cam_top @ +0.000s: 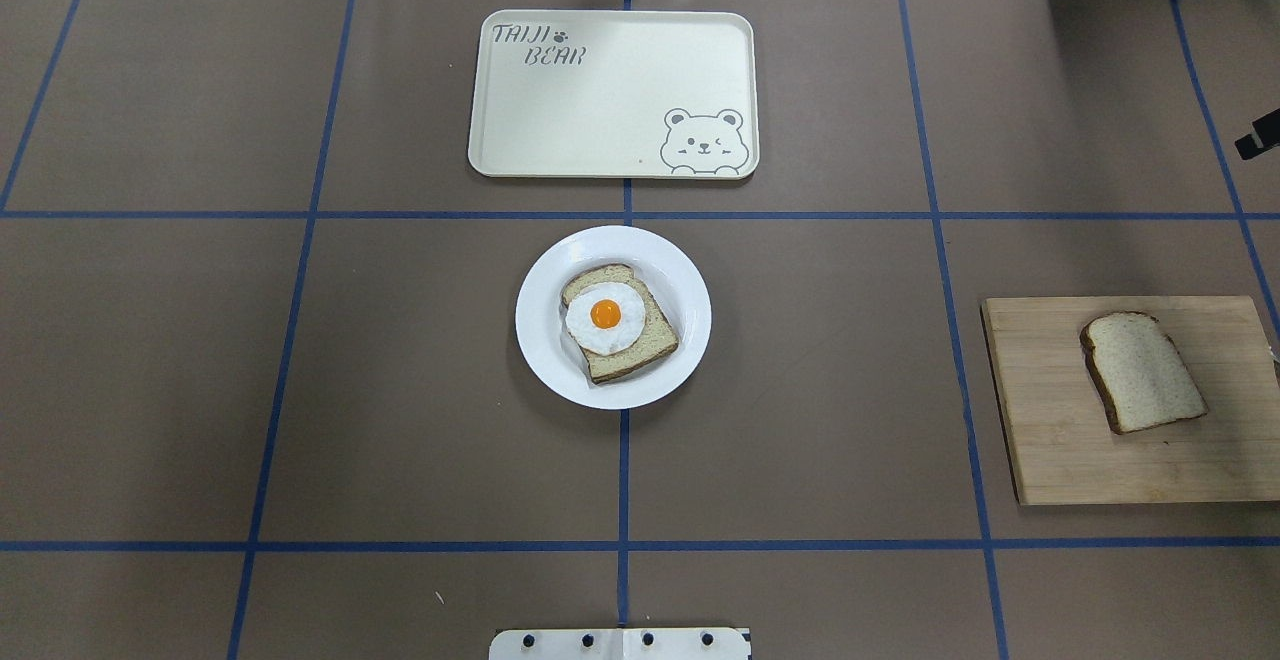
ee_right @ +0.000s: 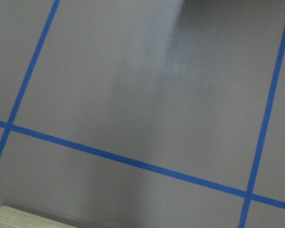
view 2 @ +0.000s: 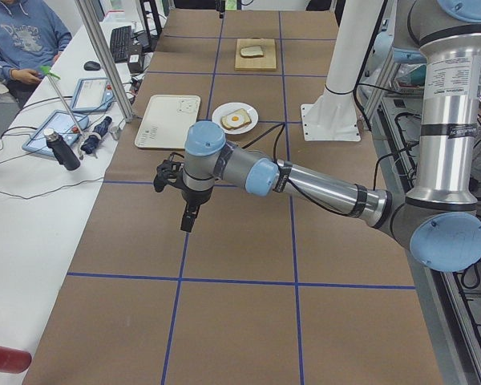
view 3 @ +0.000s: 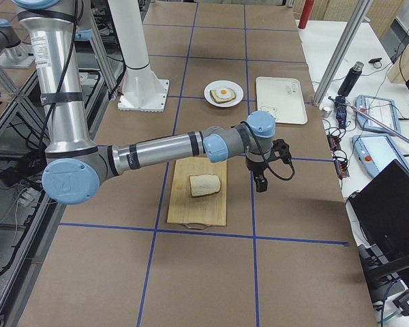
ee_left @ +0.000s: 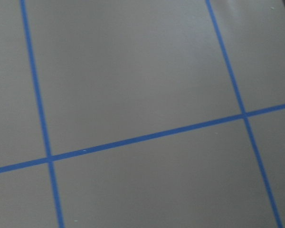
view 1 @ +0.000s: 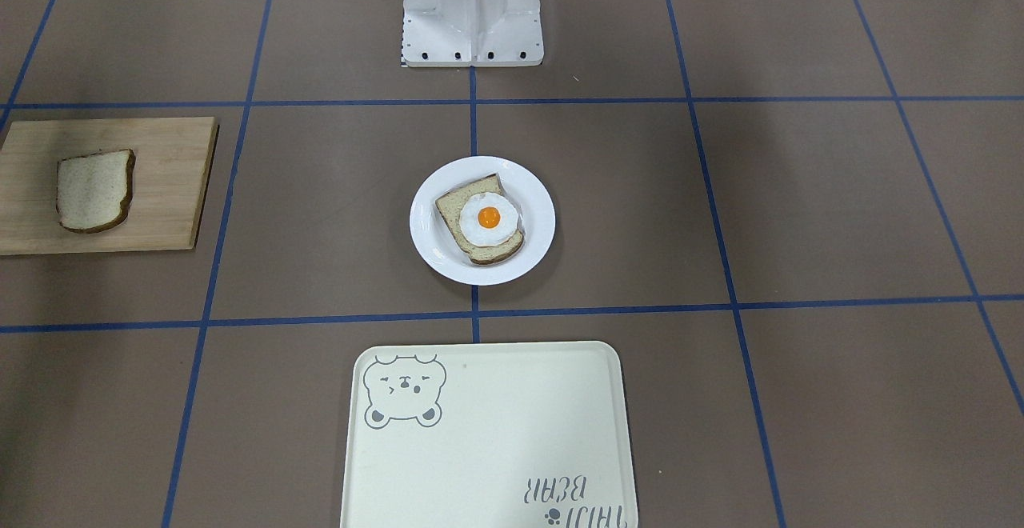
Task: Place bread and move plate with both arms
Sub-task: 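Move the right gripper toward the bread slice on the wooden board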
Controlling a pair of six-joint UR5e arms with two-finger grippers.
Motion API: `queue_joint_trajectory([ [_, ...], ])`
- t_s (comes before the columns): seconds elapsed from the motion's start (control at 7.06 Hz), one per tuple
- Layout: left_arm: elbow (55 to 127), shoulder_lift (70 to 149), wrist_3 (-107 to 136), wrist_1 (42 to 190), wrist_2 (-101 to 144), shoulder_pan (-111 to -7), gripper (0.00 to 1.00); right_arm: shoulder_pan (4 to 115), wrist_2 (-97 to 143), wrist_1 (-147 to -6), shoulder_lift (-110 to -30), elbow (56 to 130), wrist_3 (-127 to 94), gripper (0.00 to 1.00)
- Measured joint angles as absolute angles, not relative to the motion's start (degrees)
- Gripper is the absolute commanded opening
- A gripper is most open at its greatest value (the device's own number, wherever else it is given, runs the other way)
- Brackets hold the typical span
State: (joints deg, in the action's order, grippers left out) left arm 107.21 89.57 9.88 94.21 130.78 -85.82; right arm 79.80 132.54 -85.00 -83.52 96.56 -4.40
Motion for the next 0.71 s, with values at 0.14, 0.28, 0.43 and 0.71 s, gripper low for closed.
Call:
queue_joint_trajectory([
  [0.14,107.3,89.6,9.8,92.4,132.3,-85.8,0.98,80.7,132.9,-87.7,-83.7,97.1,-2.0,1.0],
  [0.28,107.6,89.1,9.8,90.7,135.1,-85.9,0.98,81.3,133.8,-89.2,-83.9,98.3,-1.0,1.0],
  [0.43,107.9,88.3,9.9,90.0,136.9,-85.9,0.98,81.5,134.5,-89.8,-84.2,99.1,-0.6,1.0],
  [0.71,108.0,87.1,11.6,89.4,139.0,-85.7,0.98,81.6,136.7,-89.9,-85.3,99.5,-0.3,1.0],
])
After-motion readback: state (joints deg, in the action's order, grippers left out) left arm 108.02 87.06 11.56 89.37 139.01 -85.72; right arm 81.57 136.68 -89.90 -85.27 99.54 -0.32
